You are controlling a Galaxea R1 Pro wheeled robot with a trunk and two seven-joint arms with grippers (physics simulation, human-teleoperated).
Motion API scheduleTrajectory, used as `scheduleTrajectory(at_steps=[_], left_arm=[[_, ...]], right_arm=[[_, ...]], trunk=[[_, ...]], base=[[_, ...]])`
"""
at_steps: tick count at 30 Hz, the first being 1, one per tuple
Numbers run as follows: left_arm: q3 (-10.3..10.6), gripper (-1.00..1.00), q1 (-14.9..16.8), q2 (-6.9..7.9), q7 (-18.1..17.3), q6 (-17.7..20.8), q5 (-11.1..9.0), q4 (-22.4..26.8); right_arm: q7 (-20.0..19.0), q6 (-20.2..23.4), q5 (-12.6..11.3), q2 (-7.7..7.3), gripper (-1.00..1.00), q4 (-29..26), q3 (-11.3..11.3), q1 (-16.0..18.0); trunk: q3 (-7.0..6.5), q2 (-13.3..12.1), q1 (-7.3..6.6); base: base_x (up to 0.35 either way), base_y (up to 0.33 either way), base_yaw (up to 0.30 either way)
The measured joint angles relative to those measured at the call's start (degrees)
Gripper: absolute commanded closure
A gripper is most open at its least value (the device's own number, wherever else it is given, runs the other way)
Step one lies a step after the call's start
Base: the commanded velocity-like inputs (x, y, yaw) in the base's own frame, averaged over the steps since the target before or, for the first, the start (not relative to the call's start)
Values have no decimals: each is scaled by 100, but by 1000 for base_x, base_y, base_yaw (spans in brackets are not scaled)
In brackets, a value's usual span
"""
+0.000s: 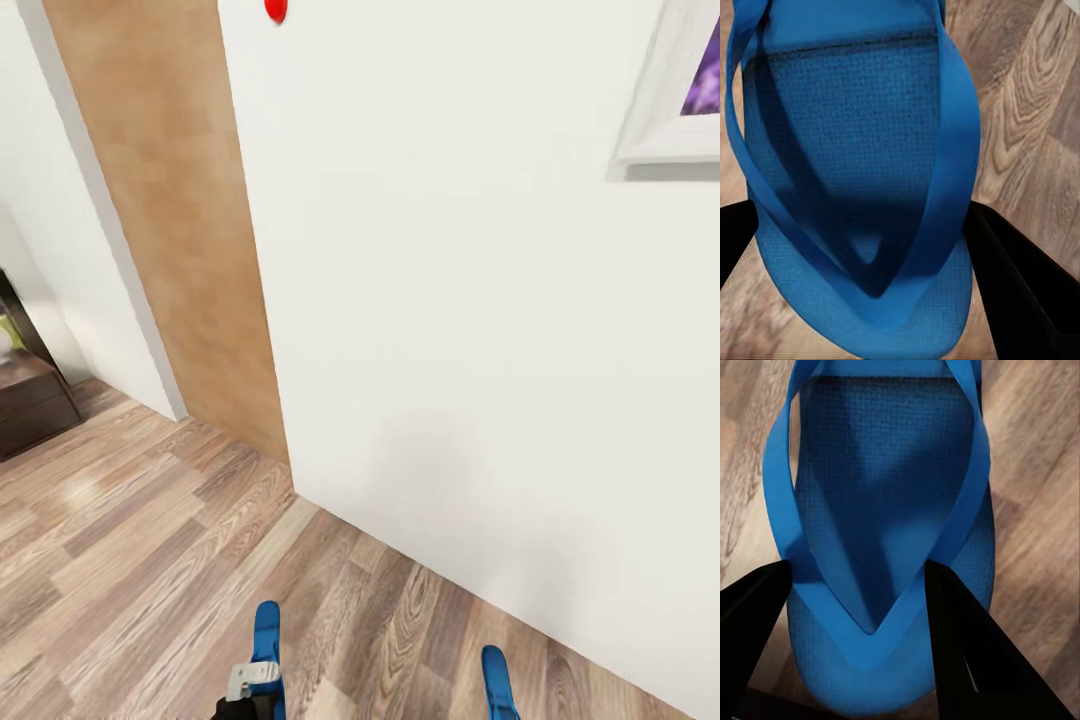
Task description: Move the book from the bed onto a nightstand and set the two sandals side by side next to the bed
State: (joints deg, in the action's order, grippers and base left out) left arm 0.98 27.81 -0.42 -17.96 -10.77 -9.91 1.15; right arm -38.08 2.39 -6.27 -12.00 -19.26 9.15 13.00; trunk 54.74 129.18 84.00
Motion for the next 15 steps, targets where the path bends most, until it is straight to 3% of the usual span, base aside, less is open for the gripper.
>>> scheduleTrajectory(at_steps=[7, 15], left_arm=[[0, 100, 0, -1, -1, 0, 0, 0], [-1, 100, 0, -1, 2, 5, 0, 0]], right_arm=[[6, 0, 0, 4, 100, 0, -3, 0], [6, 0, 10, 5, 100, 0, -4, 0]], trunk=[[0, 0, 0], [0, 0, -3]], base=[[20, 0, 274], [291, 0, 274]])
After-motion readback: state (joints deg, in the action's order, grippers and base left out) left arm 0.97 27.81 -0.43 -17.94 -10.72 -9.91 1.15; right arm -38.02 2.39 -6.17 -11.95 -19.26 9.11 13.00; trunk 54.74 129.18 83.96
